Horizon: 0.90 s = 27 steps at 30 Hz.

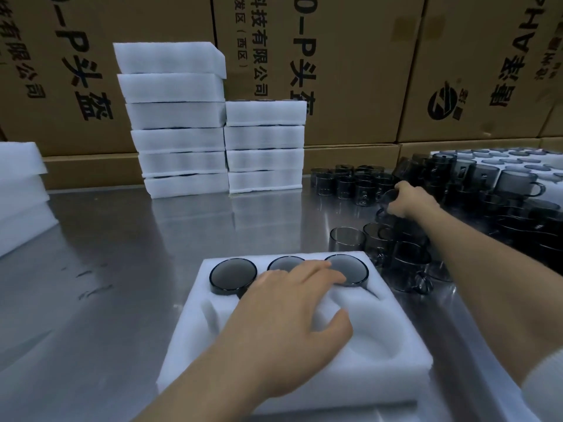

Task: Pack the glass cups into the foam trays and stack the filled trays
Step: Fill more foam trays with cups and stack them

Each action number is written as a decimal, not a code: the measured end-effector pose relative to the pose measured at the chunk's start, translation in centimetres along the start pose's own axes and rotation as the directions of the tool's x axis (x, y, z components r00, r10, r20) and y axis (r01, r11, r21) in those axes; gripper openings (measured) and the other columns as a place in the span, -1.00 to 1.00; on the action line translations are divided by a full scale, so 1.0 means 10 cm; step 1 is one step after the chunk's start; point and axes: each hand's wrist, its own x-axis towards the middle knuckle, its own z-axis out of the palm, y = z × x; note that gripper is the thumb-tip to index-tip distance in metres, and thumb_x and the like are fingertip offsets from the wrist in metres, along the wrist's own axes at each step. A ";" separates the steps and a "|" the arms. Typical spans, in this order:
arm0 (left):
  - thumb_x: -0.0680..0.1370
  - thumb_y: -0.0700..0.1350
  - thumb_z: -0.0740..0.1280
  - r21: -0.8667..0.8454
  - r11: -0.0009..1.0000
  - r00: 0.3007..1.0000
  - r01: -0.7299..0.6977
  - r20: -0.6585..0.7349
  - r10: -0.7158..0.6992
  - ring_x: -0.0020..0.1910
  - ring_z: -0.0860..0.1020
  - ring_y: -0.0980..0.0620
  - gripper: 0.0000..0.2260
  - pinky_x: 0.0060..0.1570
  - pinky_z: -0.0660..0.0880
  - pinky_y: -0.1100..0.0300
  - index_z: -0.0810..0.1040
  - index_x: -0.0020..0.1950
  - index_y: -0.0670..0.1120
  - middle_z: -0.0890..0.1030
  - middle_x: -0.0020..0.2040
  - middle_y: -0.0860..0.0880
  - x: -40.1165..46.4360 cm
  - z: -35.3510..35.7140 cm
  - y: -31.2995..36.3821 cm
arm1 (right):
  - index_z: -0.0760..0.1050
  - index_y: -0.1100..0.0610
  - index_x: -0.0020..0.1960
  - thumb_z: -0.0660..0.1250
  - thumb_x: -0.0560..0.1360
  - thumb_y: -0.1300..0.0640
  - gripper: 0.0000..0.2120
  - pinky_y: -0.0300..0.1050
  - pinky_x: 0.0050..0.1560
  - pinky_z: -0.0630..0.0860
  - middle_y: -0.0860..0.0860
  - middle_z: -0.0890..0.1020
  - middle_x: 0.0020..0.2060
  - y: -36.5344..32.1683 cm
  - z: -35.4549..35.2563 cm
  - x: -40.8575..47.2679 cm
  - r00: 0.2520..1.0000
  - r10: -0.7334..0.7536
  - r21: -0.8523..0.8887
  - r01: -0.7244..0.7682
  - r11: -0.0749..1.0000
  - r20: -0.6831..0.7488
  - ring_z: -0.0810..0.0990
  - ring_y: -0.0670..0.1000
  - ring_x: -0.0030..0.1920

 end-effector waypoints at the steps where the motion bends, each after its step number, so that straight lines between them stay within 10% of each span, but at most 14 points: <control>1: 0.54 0.19 0.11 0.009 1.000 1.000 -0.007 -0.003 0.007 0.33 0.25 0.22 -0.60 0.30 0.07 0.33 0.24 0.39 0.27 0.17 0.41 0.40 0.00 0.00 0.00 | 0.12 0.05 0.50 0.29 0.50 0.06 -0.37 0.13 0.14 0.47 0.23 0.29 0.36 -0.01 -0.02 -0.02 1.000 0.005 0.022 -0.005 1.000 -0.013 0.41 0.32 0.22; 10: 0.54 0.09 0.21 -0.042 0.997 0.992 -0.059 -0.115 0.054 0.23 0.36 0.23 -0.65 0.22 0.30 0.24 0.38 0.32 0.17 0.40 0.26 0.29 -0.01 -0.08 0.01 | 0.37 0.06 0.00 0.41 0.38 -0.09 -0.66 -0.09 -0.12 0.35 0.04 0.31 0.08 -0.29 -0.30 -0.77 0.937 -0.133 0.457 0.277 0.845 -0.322 0.47 0.06 -0.11; 16: 0.54 -0.03 0.27 -0.283 0.958 0.942 0.048 -0.305 -0.137 0.08 0.47 0.22 -0.78 -0.06 0.39 0.37 0.49 0.17 0.14 0.50 0.13 0.27 -0.05 -0.32 -0.11 | 0.29 0.07 -0.36 0.37 0.27 -0.38 -0.46 -0.10 -0.35 0.32 -0.06 0.44 -0.45 -0.55 -0.40 -1.83 0.856 -0.380 0.498 0.514 0.698 -0.351 0.40 -0.05 -0.39; 20: 0.50 0.00 0.29 -0.511 0.859 0.890 0.030 -0.377 -0.256 0.02 0.55 0.20 -0.83 -0.10 0.42 0.45 0.52 0.08 0.13 0.58 0.08 0.20 -0.25 -0.53 -0.35 | 0.35 0.15 -0.33 0.24 0.43 -0.33 -0.47 -0.04 -0.28 0.40 0.06 0.53 -0.36 -0.76 -0.34 -2.44 0.797 -0.509 0.519 0.600 0.609 -0.324 0.47 0.02 -0.35; 27: 0.33 0.31 0.38 -0.524 0.851 0.929 0.030 -0.300 -0.217 0.23 0.46 0.33 -0.33 0.22 0.36 0.32 0.31 0.40 0.19 0.55 0.15 0.34 -0.71 -0.45 -0.60 | 0.37 -0.06 -0.22 0.25 0.21 -0.48 -0.50 -0.20 -0.23 0.42 -0.16 0.37 -0.13 -1.04 -0.09 -3.15 0.767 -0.570 0.469 0.636 0.612 -0.296 0.48 -0.19 -0.23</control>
